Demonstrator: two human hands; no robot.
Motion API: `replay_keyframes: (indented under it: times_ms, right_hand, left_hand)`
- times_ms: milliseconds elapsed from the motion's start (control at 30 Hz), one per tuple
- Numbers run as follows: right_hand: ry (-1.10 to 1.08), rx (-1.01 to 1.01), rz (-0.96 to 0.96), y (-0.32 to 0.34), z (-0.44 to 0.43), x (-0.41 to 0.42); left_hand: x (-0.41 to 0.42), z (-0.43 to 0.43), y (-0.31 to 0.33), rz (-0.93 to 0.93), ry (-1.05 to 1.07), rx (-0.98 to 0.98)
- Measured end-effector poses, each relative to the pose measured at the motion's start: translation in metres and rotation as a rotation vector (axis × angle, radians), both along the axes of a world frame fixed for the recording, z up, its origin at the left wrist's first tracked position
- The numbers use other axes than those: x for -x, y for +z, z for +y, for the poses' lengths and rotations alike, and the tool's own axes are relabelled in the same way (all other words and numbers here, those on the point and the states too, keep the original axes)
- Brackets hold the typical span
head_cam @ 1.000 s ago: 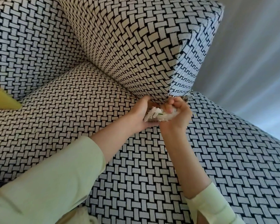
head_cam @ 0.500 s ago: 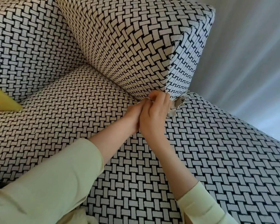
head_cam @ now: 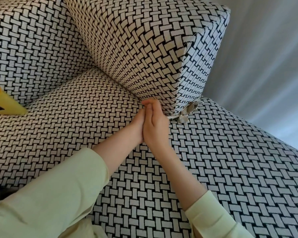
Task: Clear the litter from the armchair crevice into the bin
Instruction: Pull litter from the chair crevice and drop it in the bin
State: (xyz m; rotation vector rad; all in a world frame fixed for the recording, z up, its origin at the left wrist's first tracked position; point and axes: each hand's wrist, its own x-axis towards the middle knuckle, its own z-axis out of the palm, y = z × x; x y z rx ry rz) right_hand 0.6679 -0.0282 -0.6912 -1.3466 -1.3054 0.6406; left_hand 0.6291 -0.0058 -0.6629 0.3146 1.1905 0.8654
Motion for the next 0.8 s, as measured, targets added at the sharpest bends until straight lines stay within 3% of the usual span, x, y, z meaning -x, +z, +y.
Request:
replay_keyframes:
  times_ms: [167,267,333,400,467,567,800]
  right_hand:
    - [-0.057,-0.103,-0.358,0.003,0.003,-0.008]
    - [-0.233,-0.125,-0.230,0.017,0.006,-0.032]
    - [-0.362,-0.009,-0.113,0.026,0.013,-0.061]
    - [-0.416,0.190,-0.198,0.024,0.021,-0.091]
    - [-0.326,0.408,-0.373,0.014,0.027,-0.109]
    - [-0.130,0.582,-0.471,-0.007,0.030,-0.114]
    - [-0.039,0.597,-0.598,-0.012,0.036,-0.118]
  left_hand:
    - [0.008,0.009,-0.004,0.206,-0.100,0.000]
    - [0.011,0.017,-0.008,0.339,-0.102,-0.031]
    - [0.014,0.018,-0.007,0.380,-0.110,-0.056]
    - [0.016,0.019,-0.008,0.393,-0.112,-0.071]
    - [0.016,0.018,-0.010,0.386,-0.120,-0.078]
    - [0.012,0.017,-0.011,0.381,-0.151,-0.067]
    - [0.007,0.016,-0.015,0.375,-0.173,-0.050]
